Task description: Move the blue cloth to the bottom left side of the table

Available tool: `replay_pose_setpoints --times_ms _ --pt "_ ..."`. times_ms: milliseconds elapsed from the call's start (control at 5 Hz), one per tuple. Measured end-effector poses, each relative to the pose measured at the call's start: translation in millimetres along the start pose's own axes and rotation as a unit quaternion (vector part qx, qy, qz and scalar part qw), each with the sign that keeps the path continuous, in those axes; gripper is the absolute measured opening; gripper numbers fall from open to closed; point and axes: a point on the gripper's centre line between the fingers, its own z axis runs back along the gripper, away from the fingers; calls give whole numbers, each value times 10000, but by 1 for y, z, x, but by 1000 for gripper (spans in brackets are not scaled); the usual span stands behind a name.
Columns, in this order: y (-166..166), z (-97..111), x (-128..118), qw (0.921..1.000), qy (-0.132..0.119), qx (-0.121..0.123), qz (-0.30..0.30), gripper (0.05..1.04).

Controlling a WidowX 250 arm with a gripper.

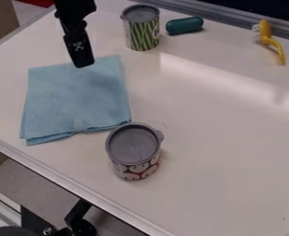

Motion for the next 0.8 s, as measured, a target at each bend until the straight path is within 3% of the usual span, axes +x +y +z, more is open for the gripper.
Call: replay_pose_setpoints --times_ms 200,400,600,800 --pt "-5 -5 23 9994 -92 201 260 998" --pt "-19 -12 46 9975 -25 309 638 998" --pt "-34 -18 72 9913 -308 281 1252 998" --pt "-52 -18 97 9815 -323 333 1856 998"
